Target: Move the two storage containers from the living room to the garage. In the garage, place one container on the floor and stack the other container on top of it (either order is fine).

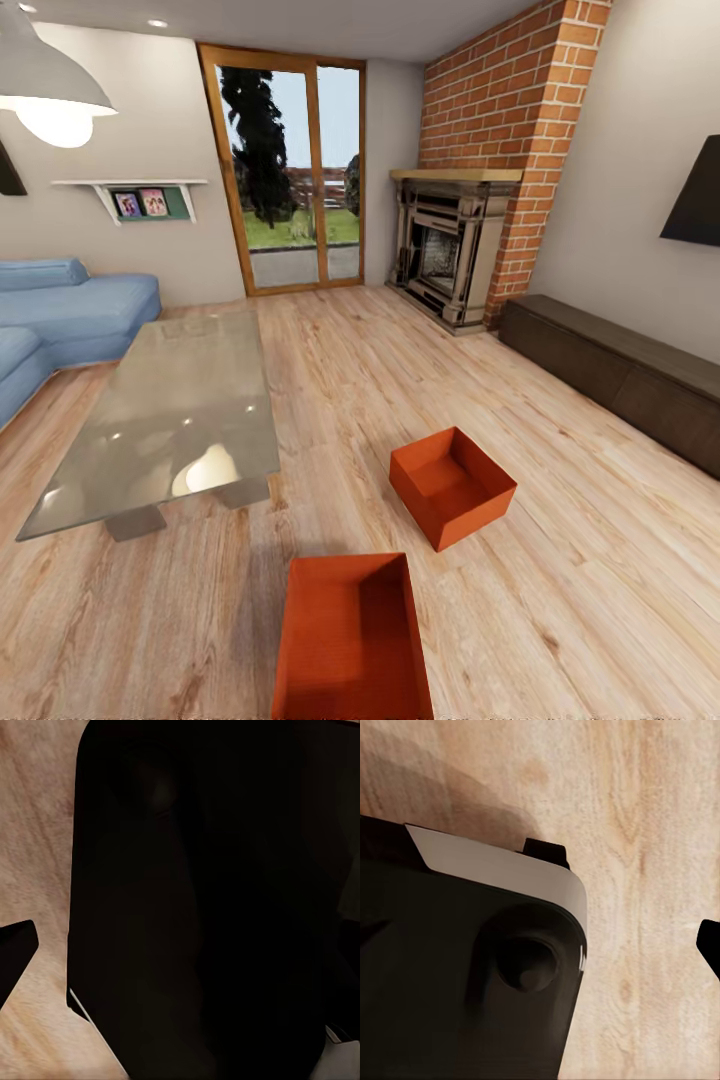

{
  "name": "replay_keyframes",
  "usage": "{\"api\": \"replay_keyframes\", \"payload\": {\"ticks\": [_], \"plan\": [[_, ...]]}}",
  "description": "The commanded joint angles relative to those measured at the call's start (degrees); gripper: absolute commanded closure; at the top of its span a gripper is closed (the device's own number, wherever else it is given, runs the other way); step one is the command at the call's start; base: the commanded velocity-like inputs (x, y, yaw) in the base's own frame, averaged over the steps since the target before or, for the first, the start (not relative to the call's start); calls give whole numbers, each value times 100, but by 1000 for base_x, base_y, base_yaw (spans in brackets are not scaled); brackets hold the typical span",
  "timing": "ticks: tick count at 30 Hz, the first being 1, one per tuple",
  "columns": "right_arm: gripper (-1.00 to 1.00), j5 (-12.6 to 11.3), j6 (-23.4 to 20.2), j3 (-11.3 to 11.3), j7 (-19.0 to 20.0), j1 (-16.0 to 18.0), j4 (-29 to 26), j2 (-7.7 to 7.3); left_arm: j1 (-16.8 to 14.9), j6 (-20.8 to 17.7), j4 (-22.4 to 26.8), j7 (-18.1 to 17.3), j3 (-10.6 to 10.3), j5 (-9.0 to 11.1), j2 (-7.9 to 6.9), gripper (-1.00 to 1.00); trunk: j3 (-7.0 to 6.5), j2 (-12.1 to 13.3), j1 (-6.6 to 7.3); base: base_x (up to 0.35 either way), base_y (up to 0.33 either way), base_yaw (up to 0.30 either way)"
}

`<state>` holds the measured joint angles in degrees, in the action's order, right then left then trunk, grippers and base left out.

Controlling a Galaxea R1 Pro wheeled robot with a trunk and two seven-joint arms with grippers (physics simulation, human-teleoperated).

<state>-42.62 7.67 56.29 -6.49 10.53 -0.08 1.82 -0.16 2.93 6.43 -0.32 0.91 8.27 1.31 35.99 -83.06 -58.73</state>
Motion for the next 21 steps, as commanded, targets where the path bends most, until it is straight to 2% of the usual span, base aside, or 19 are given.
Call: {"api": "replay_keyframes", "payload": {"ticks": [1,21], "plan": [[-100,-45,12,48,-19,1,0,2,-2,15,-2,-3,6,43,1,-100,14,-2,0,0,0,0],[-100,-43,8,50,-19,1,0,3,-2,15,-2,-3,6,43,1,-100,196,-2,0,0,0,0]]}}
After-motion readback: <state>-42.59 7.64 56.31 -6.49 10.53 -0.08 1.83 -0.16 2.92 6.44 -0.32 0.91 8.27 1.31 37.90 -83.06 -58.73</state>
